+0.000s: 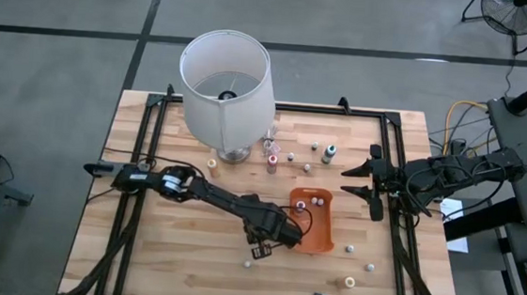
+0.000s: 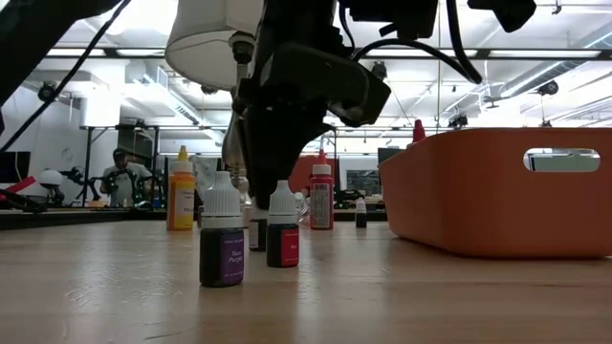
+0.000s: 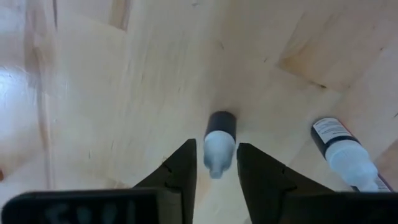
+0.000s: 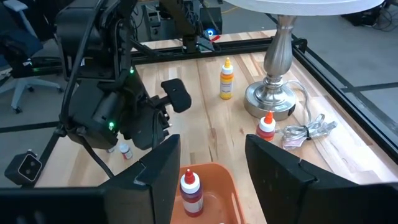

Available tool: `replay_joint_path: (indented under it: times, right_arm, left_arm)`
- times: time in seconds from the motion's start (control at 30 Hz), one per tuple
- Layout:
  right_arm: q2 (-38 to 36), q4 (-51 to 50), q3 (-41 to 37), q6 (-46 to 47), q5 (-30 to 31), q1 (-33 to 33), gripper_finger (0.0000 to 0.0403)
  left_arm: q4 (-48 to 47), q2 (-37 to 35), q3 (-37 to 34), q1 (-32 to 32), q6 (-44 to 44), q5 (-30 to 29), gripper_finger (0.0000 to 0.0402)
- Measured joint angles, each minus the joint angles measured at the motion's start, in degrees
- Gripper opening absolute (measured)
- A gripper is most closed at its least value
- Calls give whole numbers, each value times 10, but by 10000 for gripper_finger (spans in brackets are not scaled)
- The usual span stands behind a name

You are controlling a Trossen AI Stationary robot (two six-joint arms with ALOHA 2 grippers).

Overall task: Pick & Place food coloring
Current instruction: Put the big food coloring bottle into the orange bin

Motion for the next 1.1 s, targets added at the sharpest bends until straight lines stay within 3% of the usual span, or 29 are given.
replay_joint_path:
  times: [0.4, 0.67, 0.8, 1.0, 1.1]
  right_arm:
    - [0, -1, 0, -2, 0, 0, 171]
    - [0, -2, 0, -14, 0, 0, 171]
    - [0, -2, 0, -20, 0, 0, 171]
    - [0, -1, 0, -33, 0, 0, 171]
    - [0, 0, 0, -34, 0, 0, 171]
  left_arm:
    - [0, -24, 0, 1, 14, 4, 184]
    - [11, -90, 0, -4, 71, -15, 197]
    - [11, -123, 1, -11, 78, -84, 197]
    - [20, -183, -13, -55, 107, -285, 197]
    - [53, -227, -52, -71, 118, -317, 197]
